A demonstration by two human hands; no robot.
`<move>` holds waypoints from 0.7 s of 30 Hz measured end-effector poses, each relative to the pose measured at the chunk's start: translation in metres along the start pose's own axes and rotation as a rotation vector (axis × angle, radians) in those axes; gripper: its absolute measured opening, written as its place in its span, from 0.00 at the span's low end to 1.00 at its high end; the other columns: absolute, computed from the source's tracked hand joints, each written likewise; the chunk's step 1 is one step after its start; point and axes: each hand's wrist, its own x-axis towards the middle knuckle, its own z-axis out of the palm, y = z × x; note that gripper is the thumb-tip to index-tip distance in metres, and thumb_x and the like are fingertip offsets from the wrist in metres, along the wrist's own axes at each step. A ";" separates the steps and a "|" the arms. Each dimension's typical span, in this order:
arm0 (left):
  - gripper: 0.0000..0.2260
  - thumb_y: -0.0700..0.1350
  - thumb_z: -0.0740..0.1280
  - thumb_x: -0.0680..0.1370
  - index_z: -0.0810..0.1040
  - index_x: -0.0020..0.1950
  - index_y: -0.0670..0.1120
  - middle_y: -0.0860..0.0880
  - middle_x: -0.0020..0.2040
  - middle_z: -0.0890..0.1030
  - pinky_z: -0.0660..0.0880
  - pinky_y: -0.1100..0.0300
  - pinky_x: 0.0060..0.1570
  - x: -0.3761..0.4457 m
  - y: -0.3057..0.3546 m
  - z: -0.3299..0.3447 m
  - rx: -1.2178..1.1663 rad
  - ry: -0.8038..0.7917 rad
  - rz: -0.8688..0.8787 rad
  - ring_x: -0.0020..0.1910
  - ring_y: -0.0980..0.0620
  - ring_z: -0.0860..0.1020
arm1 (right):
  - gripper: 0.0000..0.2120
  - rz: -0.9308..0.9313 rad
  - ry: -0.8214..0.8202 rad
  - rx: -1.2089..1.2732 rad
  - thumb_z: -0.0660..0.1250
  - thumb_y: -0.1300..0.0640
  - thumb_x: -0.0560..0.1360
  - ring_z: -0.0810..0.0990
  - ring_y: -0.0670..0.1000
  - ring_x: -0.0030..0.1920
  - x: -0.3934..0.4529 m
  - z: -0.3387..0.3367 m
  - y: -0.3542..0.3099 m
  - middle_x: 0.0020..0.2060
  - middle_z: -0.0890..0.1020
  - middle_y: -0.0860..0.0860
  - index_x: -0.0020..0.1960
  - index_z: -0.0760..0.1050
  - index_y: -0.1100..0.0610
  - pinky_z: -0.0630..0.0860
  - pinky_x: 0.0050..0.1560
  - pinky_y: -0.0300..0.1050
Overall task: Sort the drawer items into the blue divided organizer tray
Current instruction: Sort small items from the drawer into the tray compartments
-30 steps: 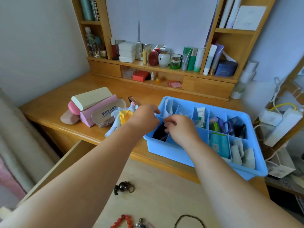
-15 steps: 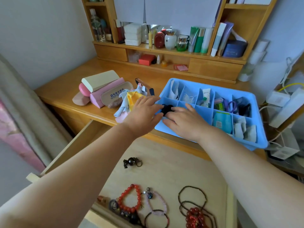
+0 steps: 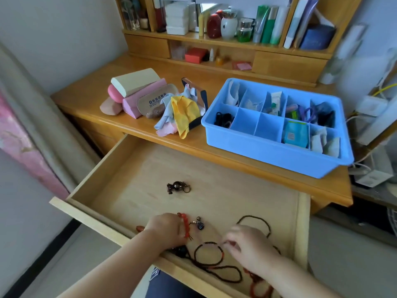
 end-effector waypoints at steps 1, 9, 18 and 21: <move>0.16 0.59 0.63 0.72 0.77 0.49 0.48 0.51 0.45 0.78 0.73 0.58 0.41 0.002 0.003 0.003 0.031 -0.001 0.006 0.46 0.50 0.77 | 0.11 0.022 -0.042 0.000 0.63 0.48 0.76 0.76 0.46 0.45 -0.002 0.012 0.000 0.43 0.73 0.42 0.57 0.78 0.45 0.69 0.44 0.39; 0.05 0.51 0.62 0.73 0.70 0.40 0.51 0.54 0.40 0.73 0.68 0.61 0.38 0.016 0.011 0.010 -0.088 0.078 0.026 0.43 0.50 0.75 | 0.08 0.083 -0.102 -0.171 0.57 0.52 0.79 0.76 0.56 0.53 0.019 0.033 -0.005 0.51 0.76 0.51 0.55 0.72 0.52 0.68 0.47 0.47; 0.09 0.51 0.62 0.79 0.76 0.43 0.49 0.50 0.36 0.80 0.71 0.60 0.32 0.020 -0.010 0.003 -0.815 0.406 -0.112 0.32 0.52 0.76 | 0.11 0.266 0.140 0.563 0.58 0.57 0.81 0.76 0.31 0.45 0.036 -0.026 -0.010 0.48 0.78 0.42 0.43 0.76 0.56 0.70 0.49 0.26; 0.10 0.48 0.63 0.80 0.81 0.42 0.48 0.53 0.27 0.76 0.74 0.62 0.35 0.013 -0.006 -0.005 -1.256 0.361 -0.042 0.28 0.55 0.75 | 0.17 0.282 0.177 1.067 0.54 0.58 0.82 0.82 0.45 0.42 0.030 -0.039 -0.014 0.43 0.84 0.54 0.43 0.75 0.65 0.76 0.46 0.34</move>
